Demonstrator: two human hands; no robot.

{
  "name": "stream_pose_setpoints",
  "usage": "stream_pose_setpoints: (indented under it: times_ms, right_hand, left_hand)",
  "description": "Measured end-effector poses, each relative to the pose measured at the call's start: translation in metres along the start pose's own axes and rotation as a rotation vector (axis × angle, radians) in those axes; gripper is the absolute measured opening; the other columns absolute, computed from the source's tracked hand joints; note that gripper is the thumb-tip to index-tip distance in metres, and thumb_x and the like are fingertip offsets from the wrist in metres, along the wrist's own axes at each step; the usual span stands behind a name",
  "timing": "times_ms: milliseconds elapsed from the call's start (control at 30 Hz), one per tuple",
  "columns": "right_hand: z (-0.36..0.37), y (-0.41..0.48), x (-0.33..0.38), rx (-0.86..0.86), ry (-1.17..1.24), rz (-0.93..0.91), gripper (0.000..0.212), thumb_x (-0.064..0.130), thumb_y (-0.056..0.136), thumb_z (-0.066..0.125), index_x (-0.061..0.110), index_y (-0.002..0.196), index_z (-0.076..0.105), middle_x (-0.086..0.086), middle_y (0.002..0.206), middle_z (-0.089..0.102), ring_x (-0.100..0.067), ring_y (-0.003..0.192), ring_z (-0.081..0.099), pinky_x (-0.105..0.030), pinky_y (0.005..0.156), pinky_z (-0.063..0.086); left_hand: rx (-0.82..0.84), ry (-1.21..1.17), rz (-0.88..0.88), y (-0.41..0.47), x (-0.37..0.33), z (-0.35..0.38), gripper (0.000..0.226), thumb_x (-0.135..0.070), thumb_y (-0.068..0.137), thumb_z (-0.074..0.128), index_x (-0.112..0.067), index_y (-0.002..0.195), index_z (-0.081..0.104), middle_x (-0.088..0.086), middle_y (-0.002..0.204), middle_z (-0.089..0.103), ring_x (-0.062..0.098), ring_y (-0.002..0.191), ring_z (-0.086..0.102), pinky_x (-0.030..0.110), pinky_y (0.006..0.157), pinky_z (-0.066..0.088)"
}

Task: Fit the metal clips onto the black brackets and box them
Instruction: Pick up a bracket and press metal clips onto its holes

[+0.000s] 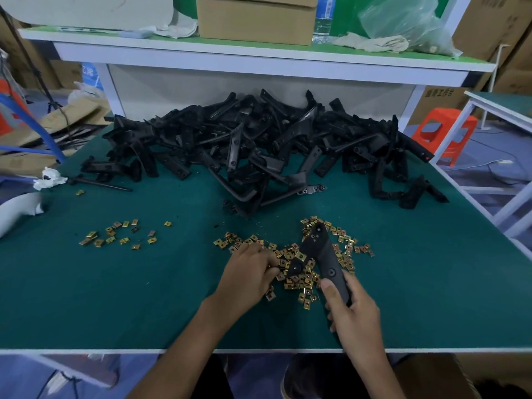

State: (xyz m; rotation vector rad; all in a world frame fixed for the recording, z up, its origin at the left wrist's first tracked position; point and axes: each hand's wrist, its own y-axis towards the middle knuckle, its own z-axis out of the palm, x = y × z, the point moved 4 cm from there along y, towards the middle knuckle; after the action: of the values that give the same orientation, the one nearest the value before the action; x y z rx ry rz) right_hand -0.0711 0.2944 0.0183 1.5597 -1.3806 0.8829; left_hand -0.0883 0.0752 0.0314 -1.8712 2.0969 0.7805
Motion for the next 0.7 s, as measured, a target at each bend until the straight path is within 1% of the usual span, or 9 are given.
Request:
stream_pose_setpoints:
  times_ms: [133, 200, 233, 267, 333, 400, 500, 567, 700]
  right_hand:
    - [-0.001, 0.000, -0.003, -0.006, -0.012, 0.000, 0.013, 0.059, 0.089, 0.058, 0.057, 0.101, 0.061, 0.000, 0.060, 0.060, -0.011, 0.042, 0.054, -0.032, 0.043, 0.050]
    - [0.000, 0.000, -0.003, -0.009, -0.005, 0.003, 0.014, 0.060, 0.088, 0.058, 0.055, 0.100, 0.062, -0.001, 0.060, 0.059, -0.012, 0.042, 0.053, -0.032, 0.043, 0.050]
    - [0.000, 0.000, -0.004, -0.009, -0.003, 0.003, 0.016, 0.061, 0.087, 0.058, 0.054, 0.101, 0.063, -0.001, 0.059, 0.058, -0.012, 0.042, 0.053, -0.033, 0.042, 0.050]
    - [0.000, 0.000, -0.004, -0.010, 0.000, 0.004, 0.019, 0.062, 0.087, 0.058, 0.051, 0.101, 0.063, -0.001, 0.058, 0.058, -0.012, 0.042, 0.053, -0.033, 0.042, 0.049]
    - [0.000, 0.000, -0.004, -0.012, 0.010, 0.002, 0.027, 0.068, 0.087, 0.060, 0.045, 0.102, 0.065, -0.001, 0.057, 0.056, -0.012, 0.042, 0.052, -0.035, 0.042, 0.049]
    - [0.000, 0.000, -0.004, -0.012, 0.010, -0.003, 0.034, 0.070, 0.084, 0.058, 0.043, 0.101, 0.065, -0.004, 0.059, 0.057, -0.012, 0.042, 0.052, -0.035, 0.041, 0.049]
    - [0.000, 0.000, -0.003, -0.016, 0.008, -0.011, 0.034, 0.071, 0.083, 0.055, 0.044, 0.102, 0.065, -0.003, 0.058, 0.057, -0.012, 0.042, 0.052, -0.031, 0.041, 0.048]
    - [-0.001, -0.001, -0.003, -0.019, 0.010, -0.010, 0.032, 0.071, 0.085, 0.056, 0.045, 0.102, 0.065, -0.002, 0.058, 0.056, -0.012, 0.042, 0.052, -0.032, 0.041, 0.049]
    - [0.000, -0.001, -0.004, -0.010, 0.014, -0.001, 0.025, 0.064, 0.086, 0.058, 0.046, 0.100, 0.065, -0.007, 0.061, 0.057, -0.013, 0.043, 0.052, -0.035, 0.042, 0.049]
  left_hand:
    - [-0.026, -0.019, -0.014, 0.000, 0.001, -0.002, 0.013, -0.031, 0.100, 0.059, -0.021, 0.104, 0.066, -0.005, 0.105, 0.059, 0.017, 0.105, 0.048, 0.027, 0.087, 0.035]
    - [-0.079, -0.046, -0.035, -0.006, 0.001, -0.008, 0.015, -0.036, 0.100, 0.059, -0.022, 0.105, 0.063, -0.008, 0.105, 0.057, 0.013, 0.104, 0.045, 0.028, 0.089, 0.038]
    - [-0.101, -0.071, -0.047, -0.012, 0.001, -0.012, 0.014, -0.037, 0.098, 0.061, -0.024, 0.103, 0.062, -0.011, 0.103, 0.056, 0.009, 0.102, 0.044, 0.027, 0.087, 0.039]
    - [-0.096, -0.091, -0.054, -0.018, 0.001, -0.014, 0.011, -0.038, 0.096, 0.063, -0.027, 0.098, 0.061, -0.015, 0.099, 0.055, 0.006, 0.099, 0.044, 0.025, 0.084, 0.039]
    - [0.011, -0.094, -0.053, -0.031, -0.001, -0.013, 0.010, -0.040, 0.093, 0.065, -0.031, 0.091, 0.061, -0.020, 0.091, 0.053, 0.002, 0.094, 0.046, 0.023, 0.078, 0.037]
    - [0.100, -0.071, -0.053, -0.040, -0.003, -0.010, 0.012, -0.043, 0.093, 0.065, -0.032, 0.091, 0.060, -0.020, 0.087, 0.051, 0.002, 0.092, 0.046, 0.022, 0.076, 0.036]
    - [0.101, -0.056, -0.056, -0.043, -0.006, -0.009, 0.013, -0.039, 0.095, 0.063, -0.034, 0.087, 0.055, -0.022, 0.083, 0.046, 0.003, 0.092, 0.045, 0.021, 0.076, 0.034]
    - [0.103, -0.027, -0.036, -0.042, -0.009, -0.007, 0.013, -0.036, 0.096, 0.062, -0.035, 0.087, 0.053, -0.023, 0.084, 0.045, 0.002, 0.091, 0.043, 0.020, 0.075, 0.030]
    - [0.105, 0.010, -0.035, -0.040, -0.010, -0.006, 0.005, -0.036, 0.097, 0.061, -0.031, 0.097, 0.060, -0.021, 0.091, 0.048, 0.004, 0.094, 0.045, 0.020, 0.075, 0.030]
